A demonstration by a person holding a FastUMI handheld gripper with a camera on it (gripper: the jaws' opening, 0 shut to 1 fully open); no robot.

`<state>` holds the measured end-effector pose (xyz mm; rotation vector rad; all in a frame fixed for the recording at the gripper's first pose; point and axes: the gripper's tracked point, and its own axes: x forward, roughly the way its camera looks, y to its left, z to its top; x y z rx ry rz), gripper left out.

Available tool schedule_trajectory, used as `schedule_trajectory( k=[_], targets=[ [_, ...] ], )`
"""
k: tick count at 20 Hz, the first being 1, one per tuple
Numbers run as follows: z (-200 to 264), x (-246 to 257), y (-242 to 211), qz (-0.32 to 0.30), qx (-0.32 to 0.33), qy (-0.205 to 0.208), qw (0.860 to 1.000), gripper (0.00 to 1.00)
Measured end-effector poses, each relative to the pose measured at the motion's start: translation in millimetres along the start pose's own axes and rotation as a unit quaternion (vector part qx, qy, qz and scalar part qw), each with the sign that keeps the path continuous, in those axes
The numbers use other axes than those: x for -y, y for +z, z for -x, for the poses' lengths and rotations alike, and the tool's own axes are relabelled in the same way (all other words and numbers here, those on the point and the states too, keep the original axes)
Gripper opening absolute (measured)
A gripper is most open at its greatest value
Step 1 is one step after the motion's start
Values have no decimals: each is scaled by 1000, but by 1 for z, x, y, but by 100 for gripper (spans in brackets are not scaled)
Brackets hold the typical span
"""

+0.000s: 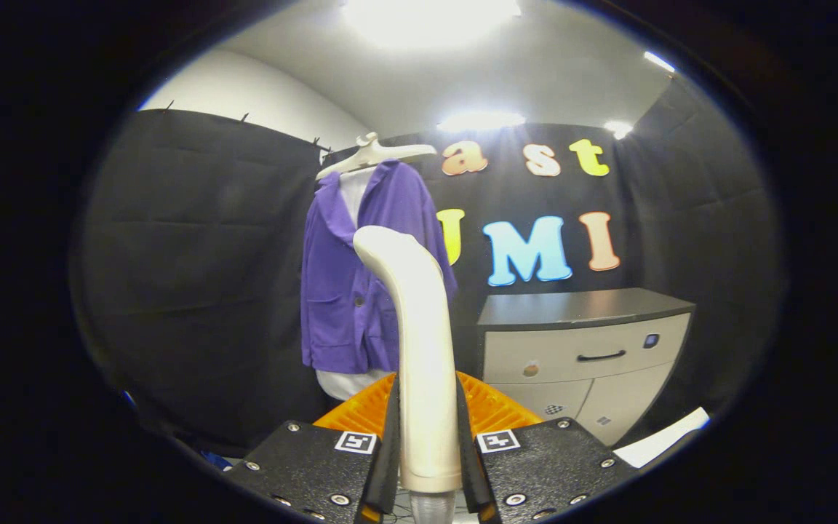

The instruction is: Iron the clothes twice with a garment steamer, once on the left side and once on the right side.

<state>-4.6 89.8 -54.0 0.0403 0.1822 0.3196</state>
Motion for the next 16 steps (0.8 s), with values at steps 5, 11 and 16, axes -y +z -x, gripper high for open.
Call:
schedule_trajectory(
  k=[5, 11, 16],
  targets=[
    [54, 65, 11, -33, 30, -53, 998, 36],
    [76, 92, 15, -37, 38, -76, 996, 36],
    [70, 82, 15, -40, 39, -74, 996, 36]
  ],
)
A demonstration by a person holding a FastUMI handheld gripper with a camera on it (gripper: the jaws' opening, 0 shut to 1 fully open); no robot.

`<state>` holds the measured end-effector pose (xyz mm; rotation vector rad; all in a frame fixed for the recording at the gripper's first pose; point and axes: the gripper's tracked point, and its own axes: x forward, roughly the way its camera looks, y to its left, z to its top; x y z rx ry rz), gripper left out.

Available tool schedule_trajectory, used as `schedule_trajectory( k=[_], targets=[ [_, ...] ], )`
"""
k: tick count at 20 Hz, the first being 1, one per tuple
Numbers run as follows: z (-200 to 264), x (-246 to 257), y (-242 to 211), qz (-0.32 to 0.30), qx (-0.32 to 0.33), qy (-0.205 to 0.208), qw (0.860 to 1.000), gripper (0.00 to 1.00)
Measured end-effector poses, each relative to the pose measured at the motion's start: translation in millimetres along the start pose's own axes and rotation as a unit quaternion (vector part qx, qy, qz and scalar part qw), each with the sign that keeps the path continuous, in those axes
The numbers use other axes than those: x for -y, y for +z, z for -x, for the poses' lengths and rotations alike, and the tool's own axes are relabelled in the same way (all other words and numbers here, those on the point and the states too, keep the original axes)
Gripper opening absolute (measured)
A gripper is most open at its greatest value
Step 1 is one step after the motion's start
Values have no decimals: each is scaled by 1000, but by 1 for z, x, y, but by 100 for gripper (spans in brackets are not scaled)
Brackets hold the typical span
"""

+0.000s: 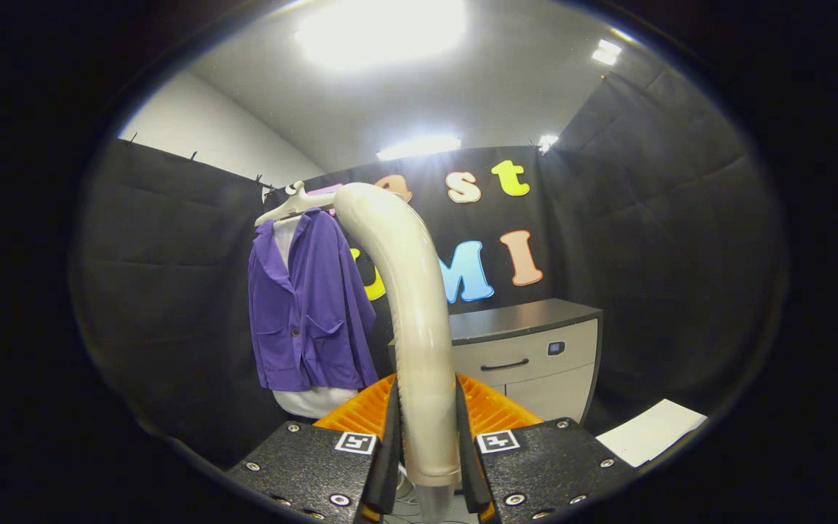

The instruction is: Iron the clothes twice with a garment steamer, once on the left side and once on the right side.

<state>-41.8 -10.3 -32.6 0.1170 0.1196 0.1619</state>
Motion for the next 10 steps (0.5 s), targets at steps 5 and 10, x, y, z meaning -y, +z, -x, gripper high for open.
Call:
schedule_trajectory(
  k=[5, 10],
  targets=[
    [3, -7, 7, 2, 6, 2, 1000, 36],
    [0, -20, 17, 12, 16, 5, 1000, 36]
  ],
)
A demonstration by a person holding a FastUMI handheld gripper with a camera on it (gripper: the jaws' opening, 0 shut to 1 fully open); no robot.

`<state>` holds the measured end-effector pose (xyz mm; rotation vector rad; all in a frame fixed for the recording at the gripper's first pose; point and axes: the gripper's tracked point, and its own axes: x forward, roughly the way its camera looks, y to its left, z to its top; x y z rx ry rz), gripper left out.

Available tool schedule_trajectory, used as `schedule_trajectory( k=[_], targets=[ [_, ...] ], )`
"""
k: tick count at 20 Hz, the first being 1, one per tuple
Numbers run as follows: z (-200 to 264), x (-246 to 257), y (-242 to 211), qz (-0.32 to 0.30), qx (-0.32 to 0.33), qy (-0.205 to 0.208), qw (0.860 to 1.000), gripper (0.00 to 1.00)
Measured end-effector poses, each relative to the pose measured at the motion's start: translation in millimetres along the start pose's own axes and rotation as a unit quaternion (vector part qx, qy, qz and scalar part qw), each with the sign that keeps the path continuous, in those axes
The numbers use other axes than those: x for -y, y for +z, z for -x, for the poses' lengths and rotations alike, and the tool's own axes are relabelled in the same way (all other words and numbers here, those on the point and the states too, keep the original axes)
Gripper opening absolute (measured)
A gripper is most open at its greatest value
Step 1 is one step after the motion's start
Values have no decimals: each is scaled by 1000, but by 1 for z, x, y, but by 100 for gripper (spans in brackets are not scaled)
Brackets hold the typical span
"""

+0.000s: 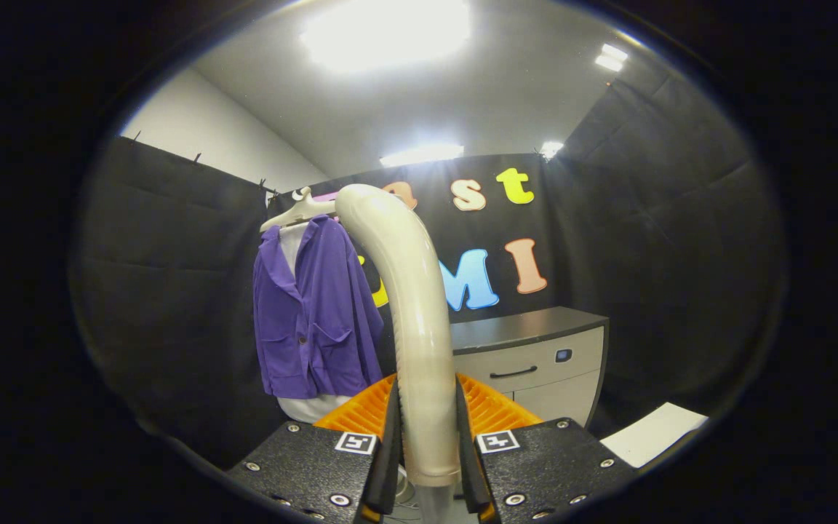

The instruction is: Iron the clothes twice with a garment steamer, once on the left side and once on the right side.

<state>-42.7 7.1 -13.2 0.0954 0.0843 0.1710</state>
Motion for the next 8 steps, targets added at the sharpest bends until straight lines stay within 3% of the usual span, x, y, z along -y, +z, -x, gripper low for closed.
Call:
schedule_trajectory(
  k=[8],
  targets=[
    [-4, -13, 3, 5, -1, -3, 1000, 36]
  ],
)
